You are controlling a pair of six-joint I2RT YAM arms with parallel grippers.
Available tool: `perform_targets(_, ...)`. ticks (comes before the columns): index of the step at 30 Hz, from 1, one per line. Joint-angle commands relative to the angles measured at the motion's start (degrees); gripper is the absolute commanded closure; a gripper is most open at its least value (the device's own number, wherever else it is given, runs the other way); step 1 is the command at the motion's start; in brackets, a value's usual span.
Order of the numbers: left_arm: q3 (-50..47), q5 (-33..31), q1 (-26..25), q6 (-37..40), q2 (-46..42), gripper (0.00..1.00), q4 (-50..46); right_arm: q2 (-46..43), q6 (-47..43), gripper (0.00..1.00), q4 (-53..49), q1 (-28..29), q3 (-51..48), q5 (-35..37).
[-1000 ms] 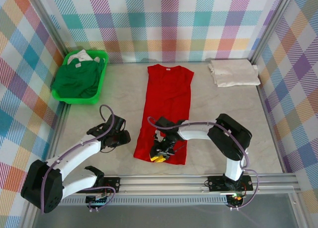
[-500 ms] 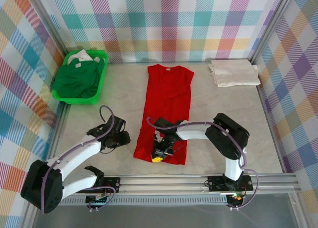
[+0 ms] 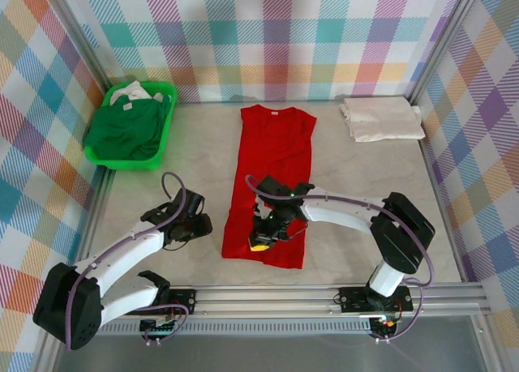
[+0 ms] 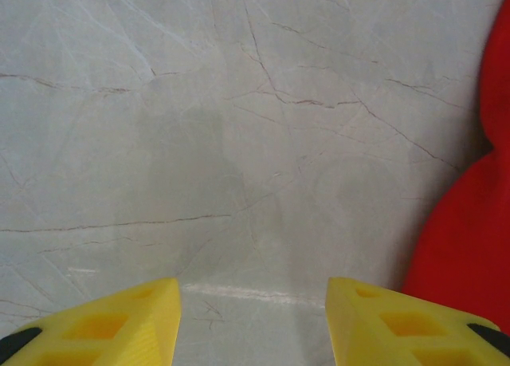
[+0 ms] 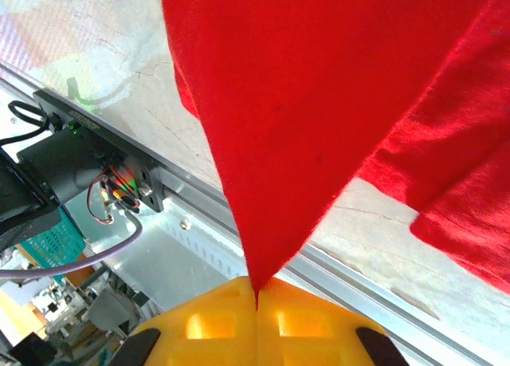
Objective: Fold and stack the t-shirts
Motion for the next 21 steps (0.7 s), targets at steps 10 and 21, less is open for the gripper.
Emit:
perform_targets(10, 0.8, -0.6, -0.4, 0.1, 0.7, 0.48, -0.5, -0.3, 2.3, 1.00, 5.4, -0.1, -11.5, 1.3)
perform_targets(21, 5.8, -0.6, -0.4, 2.9, -0.7, 0.47, -3.0, -7.1, 0.2, 0.69, 3.9, -1.1, -9.8, 3.1)
